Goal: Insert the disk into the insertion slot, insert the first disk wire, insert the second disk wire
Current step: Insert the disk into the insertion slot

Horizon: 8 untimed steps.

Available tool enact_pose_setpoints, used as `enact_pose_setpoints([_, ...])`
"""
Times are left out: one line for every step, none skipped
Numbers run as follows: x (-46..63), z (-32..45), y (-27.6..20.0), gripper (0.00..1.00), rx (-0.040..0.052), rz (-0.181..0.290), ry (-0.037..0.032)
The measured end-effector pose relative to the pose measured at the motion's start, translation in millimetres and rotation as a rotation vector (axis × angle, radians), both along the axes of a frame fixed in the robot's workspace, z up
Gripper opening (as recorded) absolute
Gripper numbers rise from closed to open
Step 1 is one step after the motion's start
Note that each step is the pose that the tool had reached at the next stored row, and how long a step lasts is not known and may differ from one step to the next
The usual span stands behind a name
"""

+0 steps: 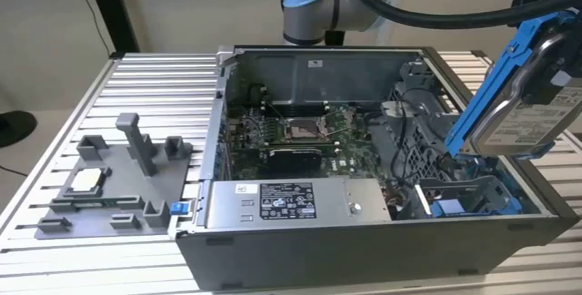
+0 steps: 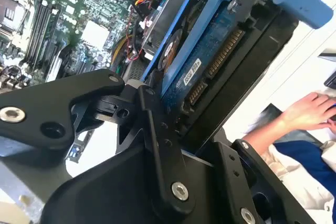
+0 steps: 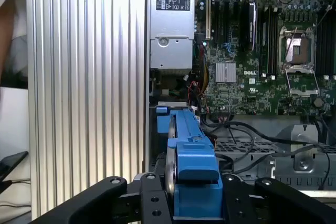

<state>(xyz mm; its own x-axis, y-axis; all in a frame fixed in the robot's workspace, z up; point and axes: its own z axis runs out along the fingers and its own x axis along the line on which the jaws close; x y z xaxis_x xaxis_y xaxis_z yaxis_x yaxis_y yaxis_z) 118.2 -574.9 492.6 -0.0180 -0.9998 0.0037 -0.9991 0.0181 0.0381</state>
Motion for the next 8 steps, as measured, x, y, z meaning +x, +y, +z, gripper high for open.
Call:
enact_pose_setpoints([0.0, -0.5, 0.0, 0.0, 0.0, 0.0, -0.002])
enact_pose_setpoints([-0.1, -1.3, 0.0, 0.0, -0.0001, 0.0, -0.0051])
enact_pose_setpoints([-0.2, -2.5, 0.0, 0.0, -0.0001, 0.0, -0.0083])
enact_pose_setpoints([-0.1, -3.9, 0.0, 0.0, -0.0001, 0.0, -0.009])
enact_pose_setpoints([-0.1, -5.6, 0.0, 0.0, -0.0003, 0.0, -0.0092])
enact_pose_setpoints([-0.1, -7.2, 0.0, 0.0, -0.0003, 0.0, -0.0093])
enact_pose_setpoints([-0.1, -9.2, 0.0, 0.0, -0.0002, 0.0, -0.0093])
enact_pose_setpoints([-0.1, -11.0, 0.0, 0.0, -0.0002, 0.0, -0.0093])
